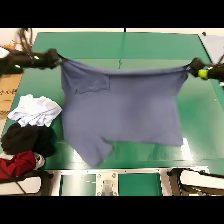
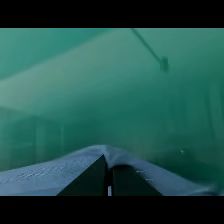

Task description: Fold the shirts.

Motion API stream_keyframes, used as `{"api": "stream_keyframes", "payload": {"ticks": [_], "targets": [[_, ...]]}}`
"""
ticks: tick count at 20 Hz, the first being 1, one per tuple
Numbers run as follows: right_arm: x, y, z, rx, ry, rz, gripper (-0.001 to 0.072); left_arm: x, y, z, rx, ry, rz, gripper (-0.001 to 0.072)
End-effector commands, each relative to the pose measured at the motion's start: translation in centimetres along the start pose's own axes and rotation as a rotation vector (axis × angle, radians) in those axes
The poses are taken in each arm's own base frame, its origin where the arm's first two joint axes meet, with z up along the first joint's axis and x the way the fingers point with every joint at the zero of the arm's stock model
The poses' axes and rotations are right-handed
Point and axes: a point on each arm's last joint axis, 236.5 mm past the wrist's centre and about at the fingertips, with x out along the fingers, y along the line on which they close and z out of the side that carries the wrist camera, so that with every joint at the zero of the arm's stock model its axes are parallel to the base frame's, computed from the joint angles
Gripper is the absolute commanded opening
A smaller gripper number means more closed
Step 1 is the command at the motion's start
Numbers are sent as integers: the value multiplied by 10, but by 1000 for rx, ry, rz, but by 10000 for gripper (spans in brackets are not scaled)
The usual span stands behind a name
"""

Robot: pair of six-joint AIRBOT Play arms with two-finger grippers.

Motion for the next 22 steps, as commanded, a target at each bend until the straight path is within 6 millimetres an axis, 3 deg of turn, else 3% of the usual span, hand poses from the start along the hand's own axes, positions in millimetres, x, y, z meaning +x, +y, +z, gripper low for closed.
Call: {"api": "stream_keyframes", "payload": {"ticks": [1, 4, 6, 9, 12, 14, 18, 22], "targets": [[67, -42, -26, 72, 106, -17, 14, 47, 59, -5, -115, -36, 44, 23], [81, -42, -11, 53, 119, 6, 14, 53, 79, 2, -114, -78, 94, 23], [80, -39, -13, 14, 157, 10, 14, 52, 86, -2, -80, -57, 118, 23], [61, -52, -44, -48, 313, -53, 12, 47, 94, -42, -28, 117, 146, 23], [28, -69, -74, -106, 461, -156, 12, 37, 104, -83, -2, 299, 191, 23], [12, -76, -94, -115, 502, -200, 12, 31, 107, -98, 1, 367, 206, 23], [7, -89, -141, -70, 574, -221, 13, 28, 114, -107, 2, 405, 233, 23], [15, -95, -140, -67, 533, -234, 14, 34, 109, -106, -19, 392, 211, 23]]}}
